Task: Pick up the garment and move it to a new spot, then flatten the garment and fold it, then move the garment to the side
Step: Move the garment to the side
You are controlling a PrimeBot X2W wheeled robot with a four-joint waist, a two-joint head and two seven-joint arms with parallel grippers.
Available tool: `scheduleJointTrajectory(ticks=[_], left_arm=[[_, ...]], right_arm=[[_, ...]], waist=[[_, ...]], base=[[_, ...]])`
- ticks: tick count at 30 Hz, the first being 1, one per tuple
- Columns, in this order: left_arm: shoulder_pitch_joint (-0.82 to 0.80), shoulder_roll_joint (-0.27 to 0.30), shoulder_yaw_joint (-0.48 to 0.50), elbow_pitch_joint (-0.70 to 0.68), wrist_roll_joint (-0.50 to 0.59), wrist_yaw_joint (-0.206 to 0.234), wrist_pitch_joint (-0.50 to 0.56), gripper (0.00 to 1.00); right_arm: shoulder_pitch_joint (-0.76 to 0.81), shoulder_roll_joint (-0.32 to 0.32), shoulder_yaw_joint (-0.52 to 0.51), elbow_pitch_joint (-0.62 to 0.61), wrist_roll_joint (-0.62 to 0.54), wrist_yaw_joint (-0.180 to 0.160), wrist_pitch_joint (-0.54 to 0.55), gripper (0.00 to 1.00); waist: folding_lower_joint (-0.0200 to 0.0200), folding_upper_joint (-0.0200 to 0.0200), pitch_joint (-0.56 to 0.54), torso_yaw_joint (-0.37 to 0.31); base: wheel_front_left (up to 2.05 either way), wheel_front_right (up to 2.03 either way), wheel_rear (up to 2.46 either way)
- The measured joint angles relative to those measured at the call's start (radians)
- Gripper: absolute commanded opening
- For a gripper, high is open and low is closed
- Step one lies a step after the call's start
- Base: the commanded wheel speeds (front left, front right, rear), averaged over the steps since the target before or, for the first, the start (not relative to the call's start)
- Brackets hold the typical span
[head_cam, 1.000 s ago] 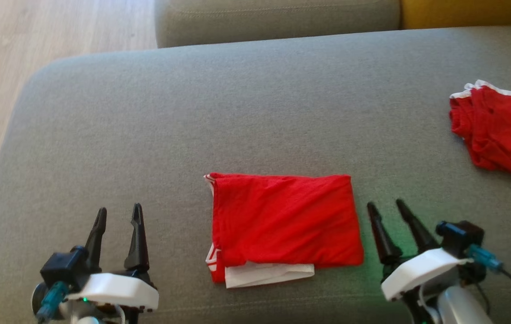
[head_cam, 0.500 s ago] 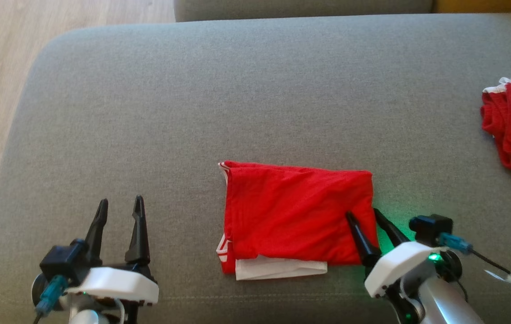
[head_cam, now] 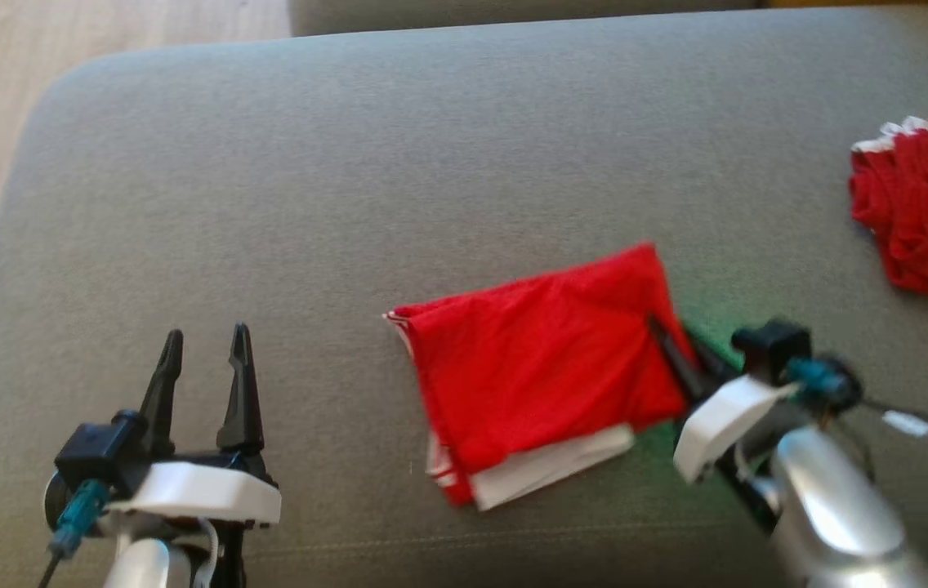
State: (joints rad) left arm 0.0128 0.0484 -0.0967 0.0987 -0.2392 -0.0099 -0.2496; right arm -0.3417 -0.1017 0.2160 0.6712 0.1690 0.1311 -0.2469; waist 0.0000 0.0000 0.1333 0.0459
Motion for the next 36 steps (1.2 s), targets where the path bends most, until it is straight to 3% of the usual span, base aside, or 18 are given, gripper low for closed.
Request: scheduleJointTrajectory(ticks=[5,11,17,26,36], left_arm=[[-0.032,0.000,-0.010,-0.021,0.024,-0.011,0.000,1.00],[-0.150,0.003,-0.053,-0.021,0.117,-0.063,0.000,1.00],[-0.315,0.048,-0.131,0.010,0.200,-0.098,-0.007,1.00],[-0.399,0.102,-0.179,0.068,0.217,-0.110,-0.007,1.00],[-0.410,0.142,-0.185,0.081,0.225,-0.113,-0.007,1.00]], right_arm=[[-0.079,-0.063,-0.008,-0.058,-0.031,0.000,-0.001,0.00],[-0.229,-0.127,-0.015,-0.081,0.014,0.000,0.055,0.00],[-0.379,-0.170,-0.078,-0.060,0.071,0.000,0.089,0.00],[-0.526,-0.206,-0.134,0.122,0.086,0.000,0.066,0.00],[-0.649,-0.218,-0.208,0.276,0.070,0.000,0.007,0.00]], waist=[[0.0000,0.0000,0.015,-0.053],[0.0000,0.0000,0.070,-0.140],[0.0002,0.0000,0.154,-0.239],[0.0003,0.0000,0.280,-0.381],[0.0002,0.0000,0.373,-0.458]], base=[[0.00,0.00,0.00],[0.00,0.00,0.00],[0.00,0.00,0.00],[0.00,0.00,0.00],[0.00,0.00,0.00]])
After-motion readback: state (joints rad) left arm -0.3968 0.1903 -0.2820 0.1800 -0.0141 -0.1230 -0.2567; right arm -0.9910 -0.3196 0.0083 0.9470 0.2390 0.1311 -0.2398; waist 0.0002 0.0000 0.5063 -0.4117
